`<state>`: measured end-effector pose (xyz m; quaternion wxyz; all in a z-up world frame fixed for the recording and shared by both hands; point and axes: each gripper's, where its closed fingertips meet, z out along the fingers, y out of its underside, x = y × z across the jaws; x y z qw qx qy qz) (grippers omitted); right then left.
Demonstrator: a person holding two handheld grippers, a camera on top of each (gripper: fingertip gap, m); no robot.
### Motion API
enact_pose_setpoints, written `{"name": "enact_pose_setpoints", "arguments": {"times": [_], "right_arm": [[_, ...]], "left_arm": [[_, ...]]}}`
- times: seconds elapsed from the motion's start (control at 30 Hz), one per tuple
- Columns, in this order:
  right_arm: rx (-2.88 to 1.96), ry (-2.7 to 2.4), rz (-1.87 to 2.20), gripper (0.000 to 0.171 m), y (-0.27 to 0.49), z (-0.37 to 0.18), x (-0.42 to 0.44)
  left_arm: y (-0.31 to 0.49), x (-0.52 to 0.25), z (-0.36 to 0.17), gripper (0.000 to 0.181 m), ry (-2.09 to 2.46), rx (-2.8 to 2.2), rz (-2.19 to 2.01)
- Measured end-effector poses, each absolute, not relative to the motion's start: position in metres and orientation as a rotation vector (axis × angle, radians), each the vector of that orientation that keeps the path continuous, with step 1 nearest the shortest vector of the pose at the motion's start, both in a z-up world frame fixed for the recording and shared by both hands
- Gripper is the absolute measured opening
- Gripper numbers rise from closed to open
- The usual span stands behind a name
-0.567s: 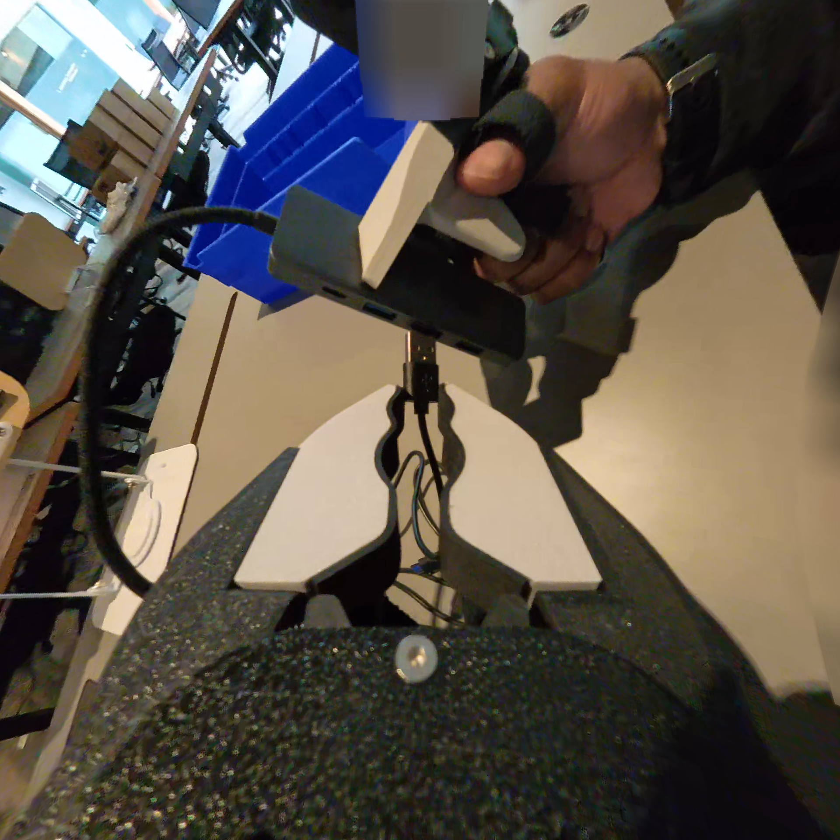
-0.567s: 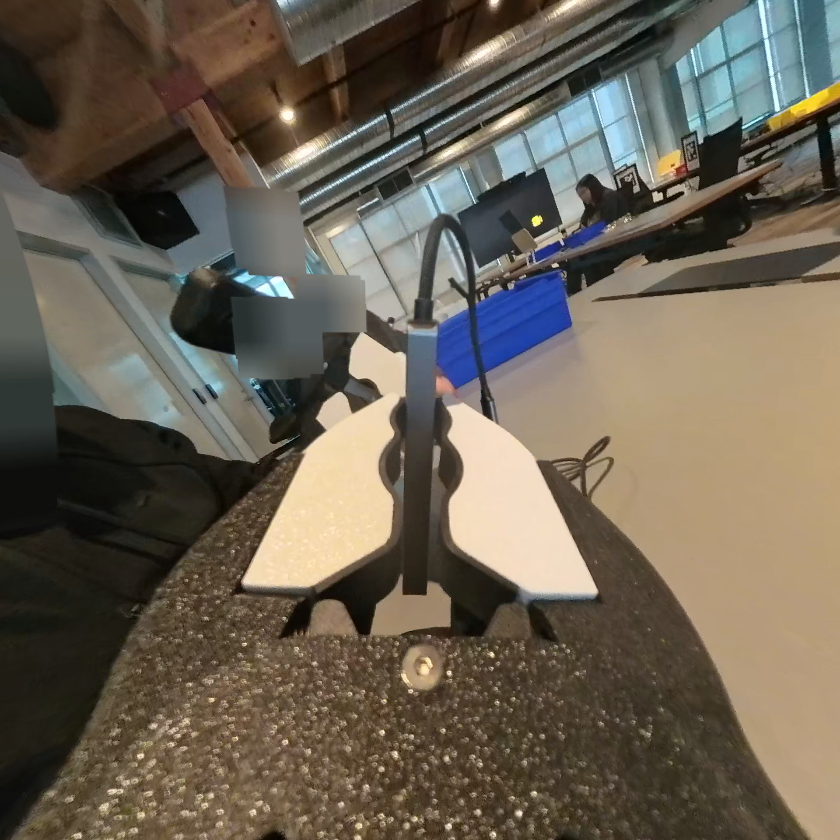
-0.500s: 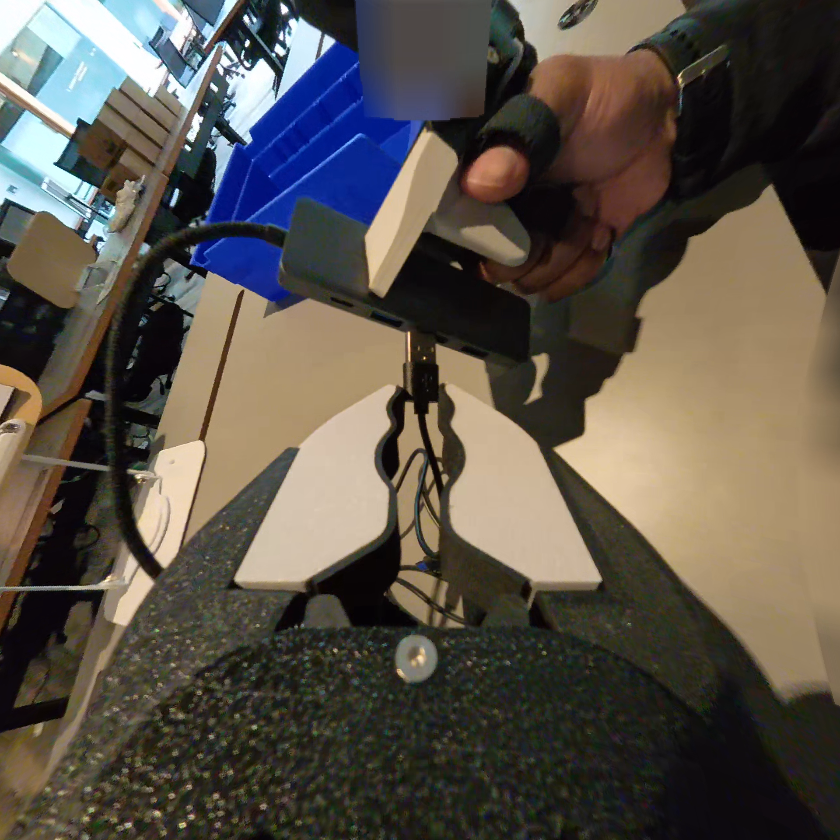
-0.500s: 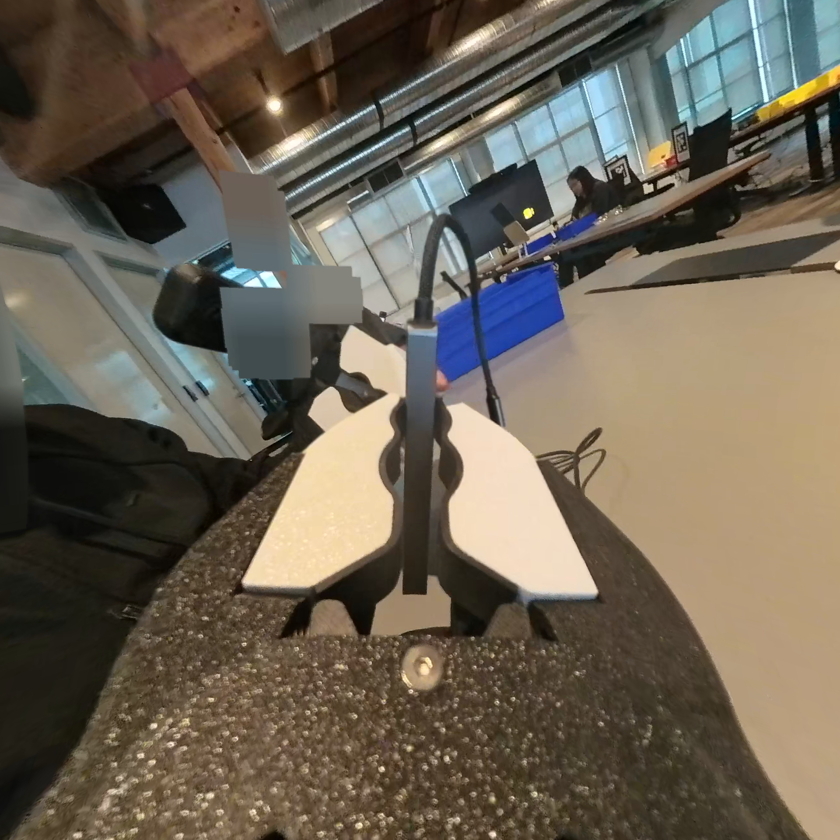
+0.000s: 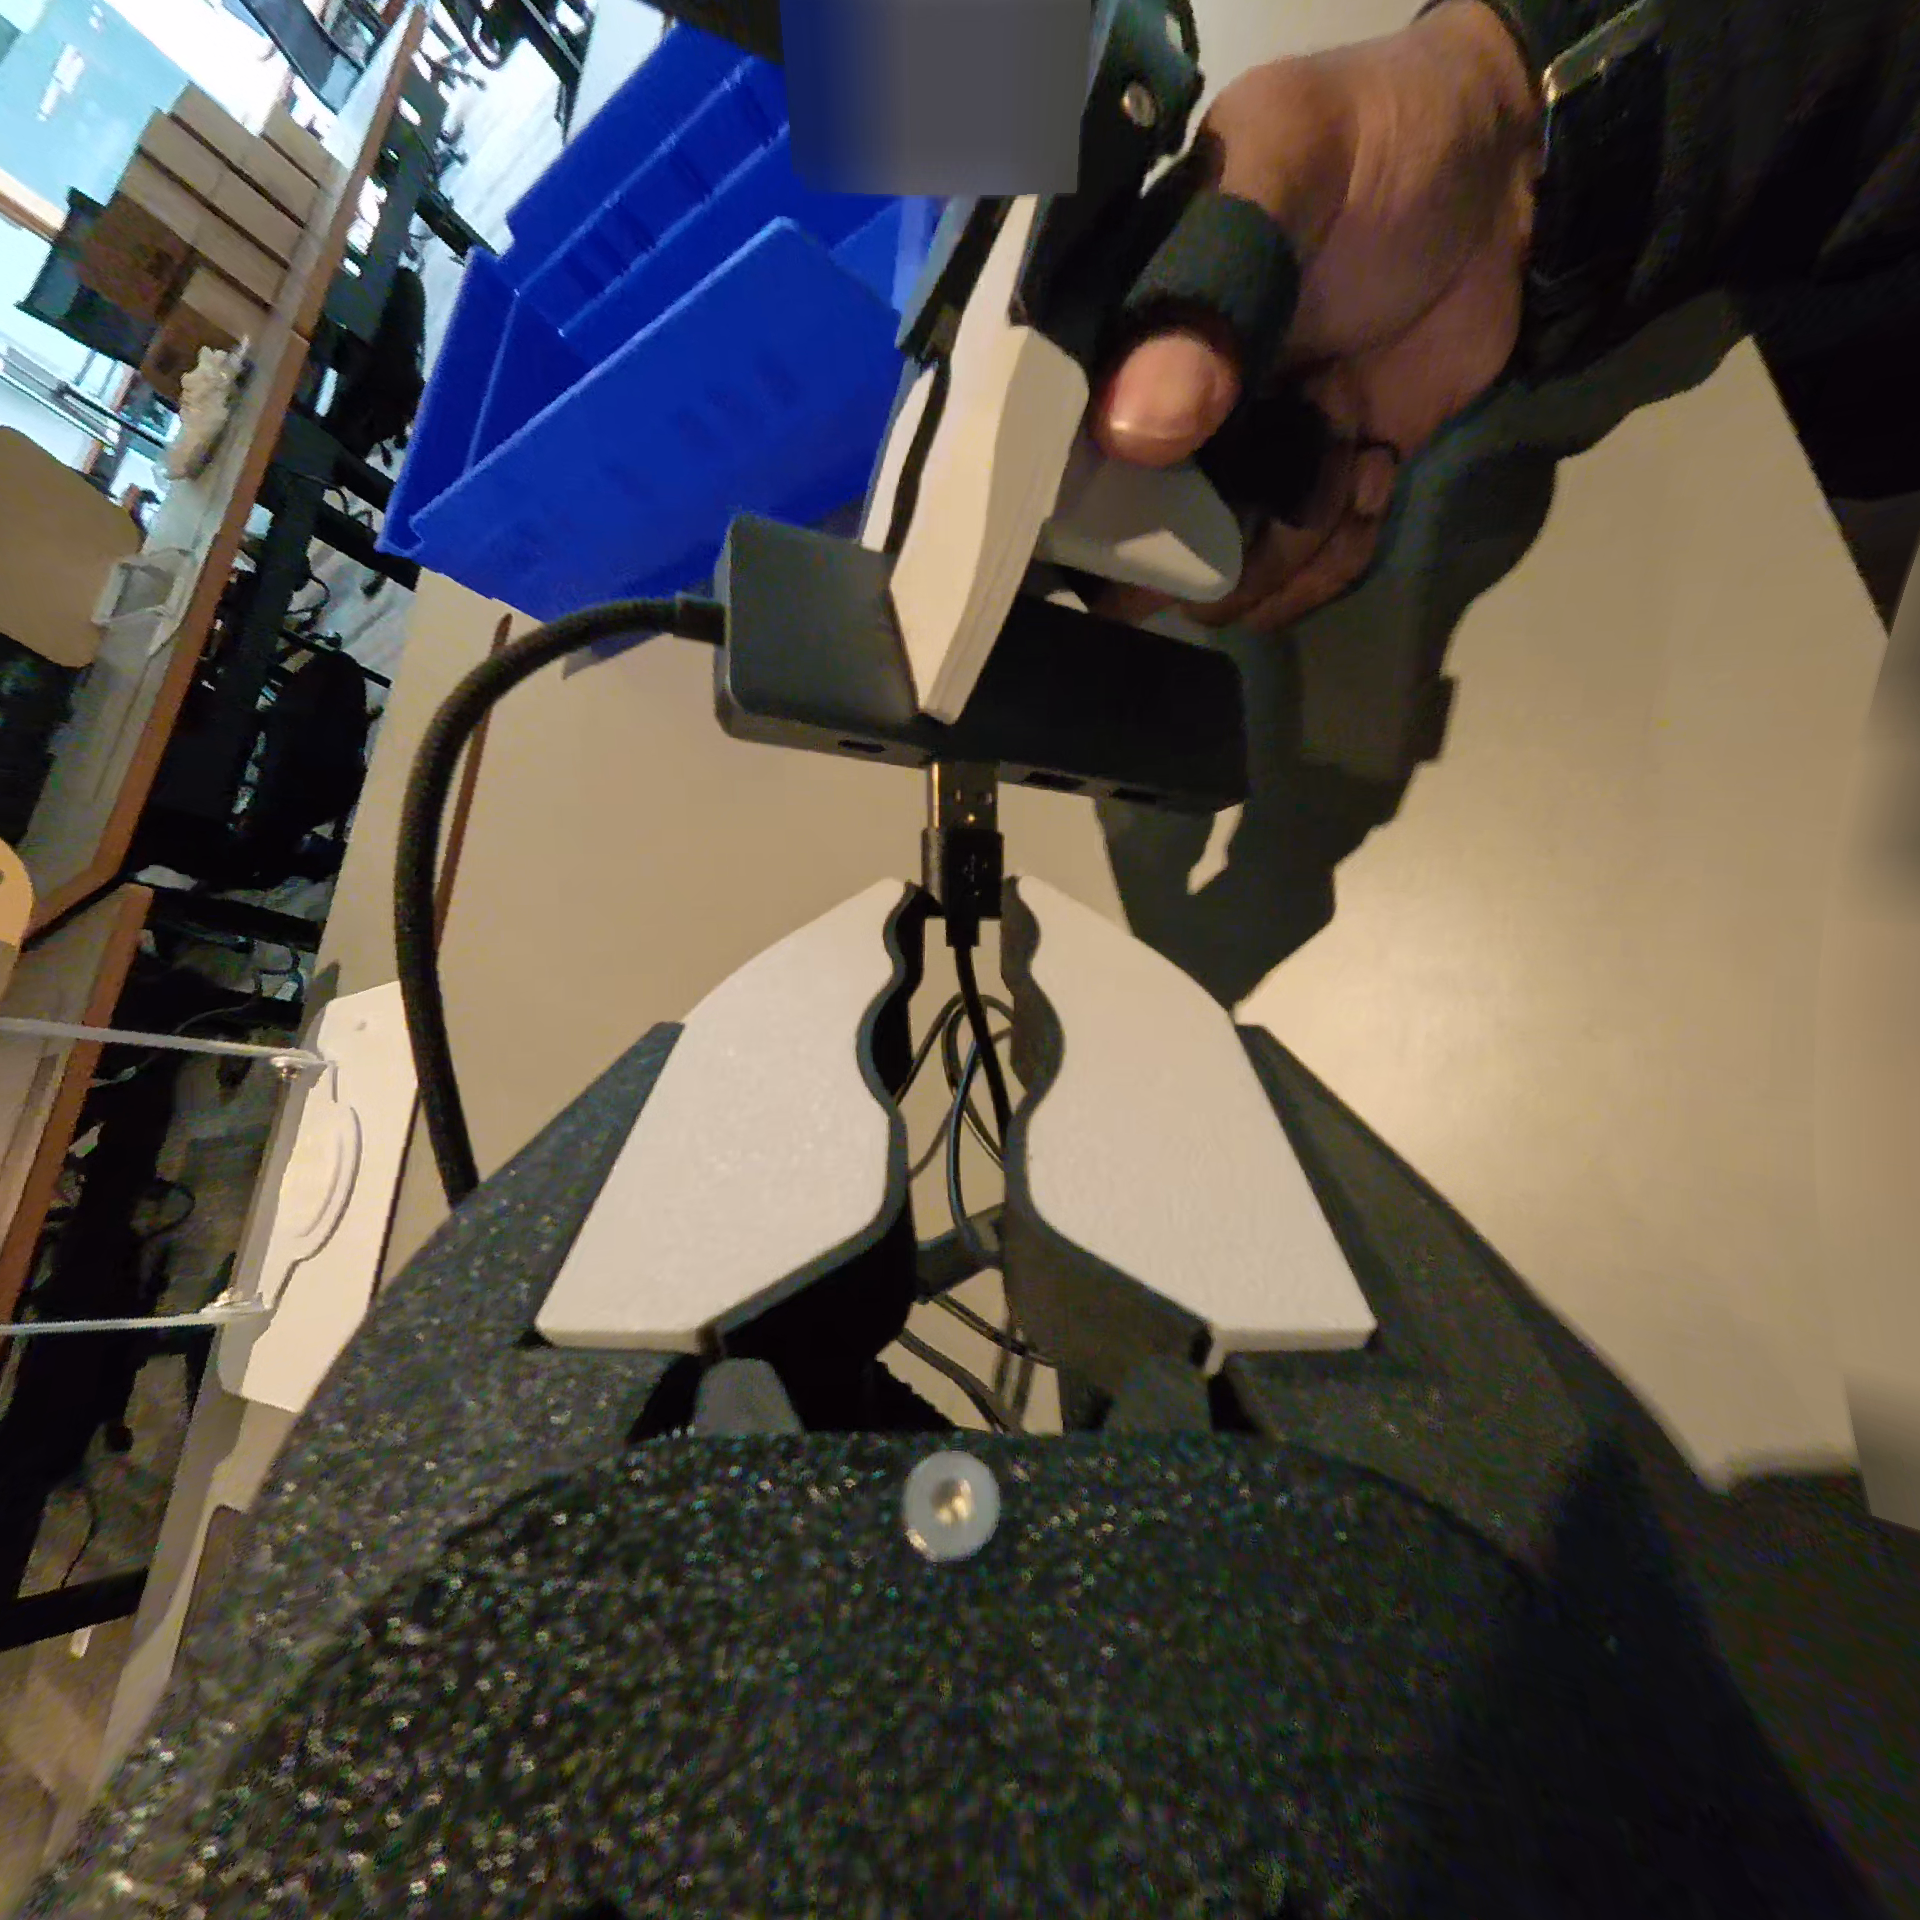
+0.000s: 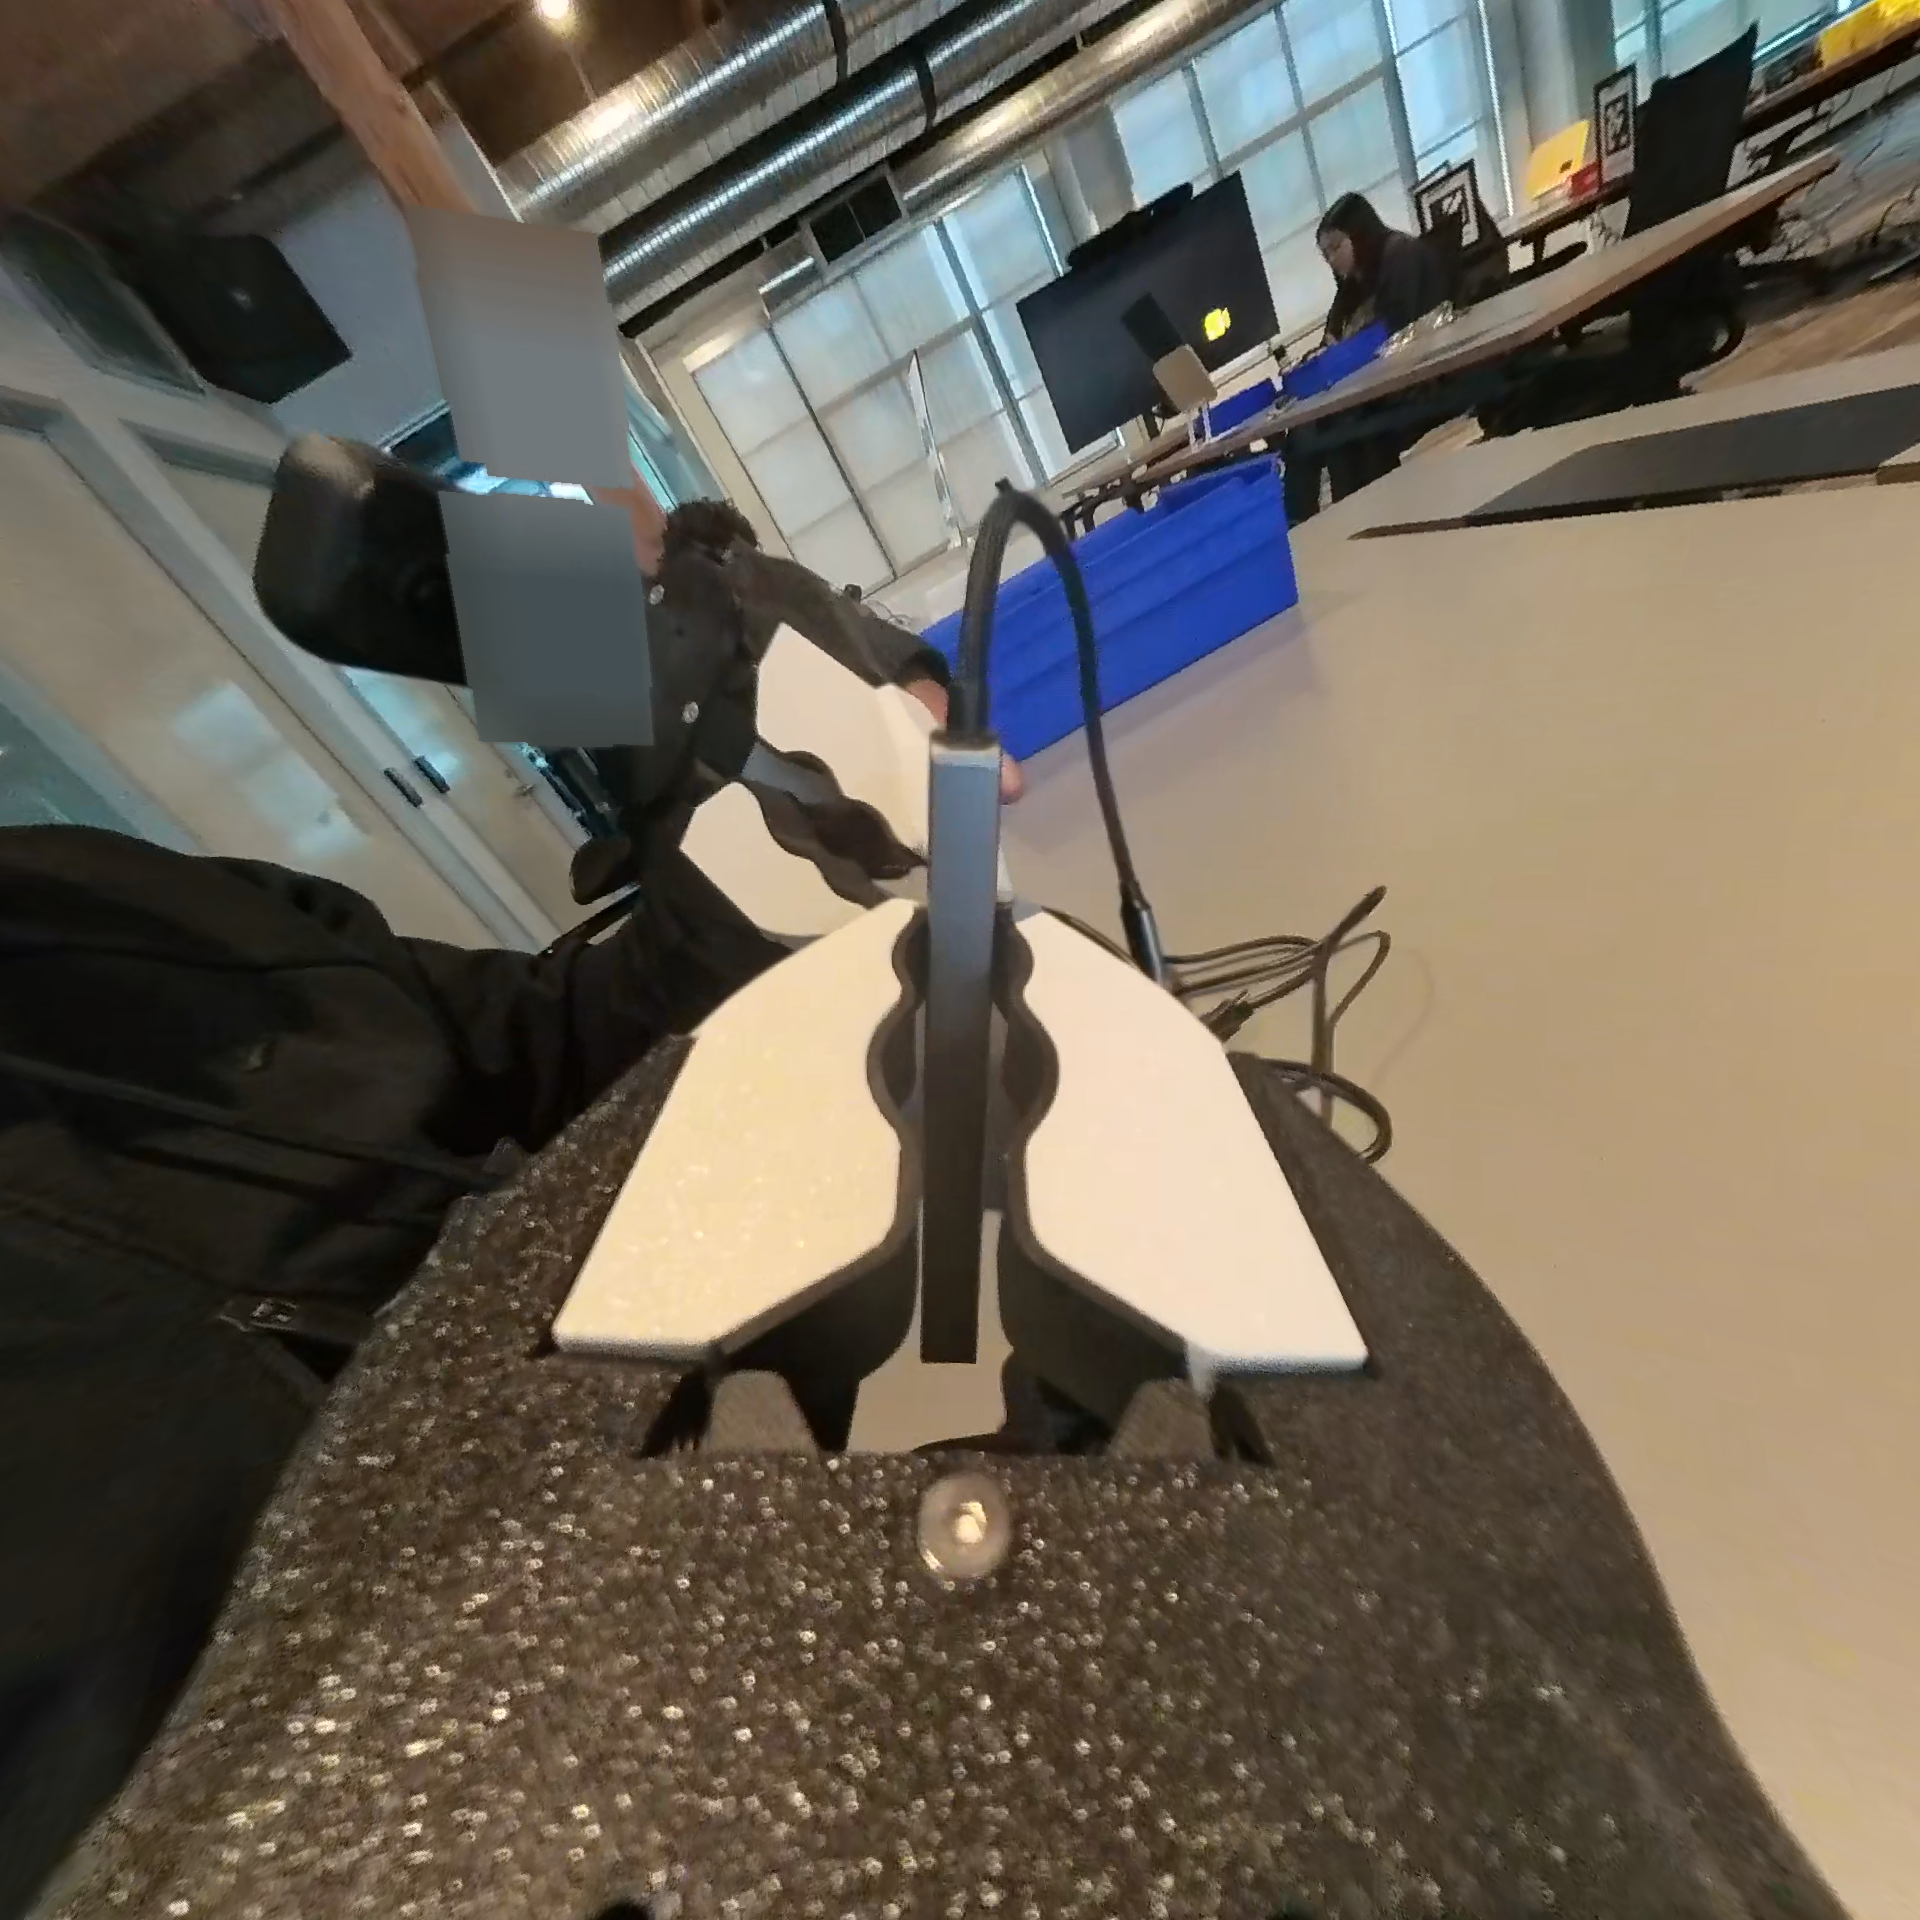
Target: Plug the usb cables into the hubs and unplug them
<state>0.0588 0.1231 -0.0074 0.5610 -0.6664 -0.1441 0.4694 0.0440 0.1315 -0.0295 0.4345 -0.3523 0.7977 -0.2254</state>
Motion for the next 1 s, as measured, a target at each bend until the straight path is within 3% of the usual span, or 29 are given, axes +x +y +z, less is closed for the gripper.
{"name": "enact_pose_setpoints", "arguments": {"times": [0.03, 1.0], "right_arm": [[-1.58, -0.34, 1.105, 0.012, 0.124, -0.009, 0.058], [-1.701, -0.27, 1.041, 0.012, 0.133, -0.03, 0.065]], "left_arm": [[0.132, 0.044, -0.03, 0.014, 1.992, -0.879, -0.556], [0.133, 0.049, -0.044, 0.013, 1.97, -0.907, -0.611]]}}
